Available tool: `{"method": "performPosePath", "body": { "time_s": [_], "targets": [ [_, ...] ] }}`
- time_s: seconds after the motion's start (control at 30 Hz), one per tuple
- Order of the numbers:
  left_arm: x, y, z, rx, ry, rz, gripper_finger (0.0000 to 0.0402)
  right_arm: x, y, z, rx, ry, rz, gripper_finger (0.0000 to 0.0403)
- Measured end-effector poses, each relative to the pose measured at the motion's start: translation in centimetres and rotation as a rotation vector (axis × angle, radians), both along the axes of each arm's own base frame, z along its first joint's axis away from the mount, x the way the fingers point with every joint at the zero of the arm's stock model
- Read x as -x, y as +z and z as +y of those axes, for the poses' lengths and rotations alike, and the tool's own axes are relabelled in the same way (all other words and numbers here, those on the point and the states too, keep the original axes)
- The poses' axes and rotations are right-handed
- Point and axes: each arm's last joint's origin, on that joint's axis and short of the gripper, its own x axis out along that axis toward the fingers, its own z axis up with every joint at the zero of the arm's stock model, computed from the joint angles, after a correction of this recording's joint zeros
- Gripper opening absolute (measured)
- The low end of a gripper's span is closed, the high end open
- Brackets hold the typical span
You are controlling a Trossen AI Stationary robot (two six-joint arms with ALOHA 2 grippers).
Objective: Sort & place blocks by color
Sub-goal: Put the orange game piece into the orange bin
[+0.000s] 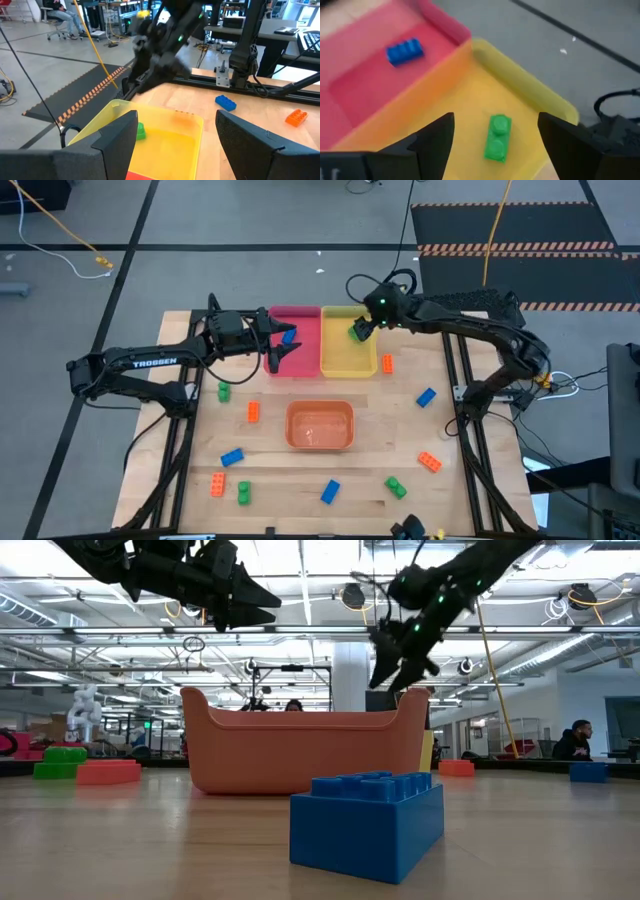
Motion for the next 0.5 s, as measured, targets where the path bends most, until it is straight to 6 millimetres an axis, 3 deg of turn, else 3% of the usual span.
{"method": "performPosePath", "body": {
  "time_s": [0.2,0.5],
  "targets": [
    [0.0,0.0,-0.1,0.021,0.0,-0.006,0.0271,2.8,0.8,2.3,-0.095,-0.114,0.127,0.0268],
    [0.0,-0.1,-0.1,0.035,0.0,-0.001,0.0271,5.8,-2.3,6.2,-0.298,-0.225,0.232,0.0265]
  ]
}}
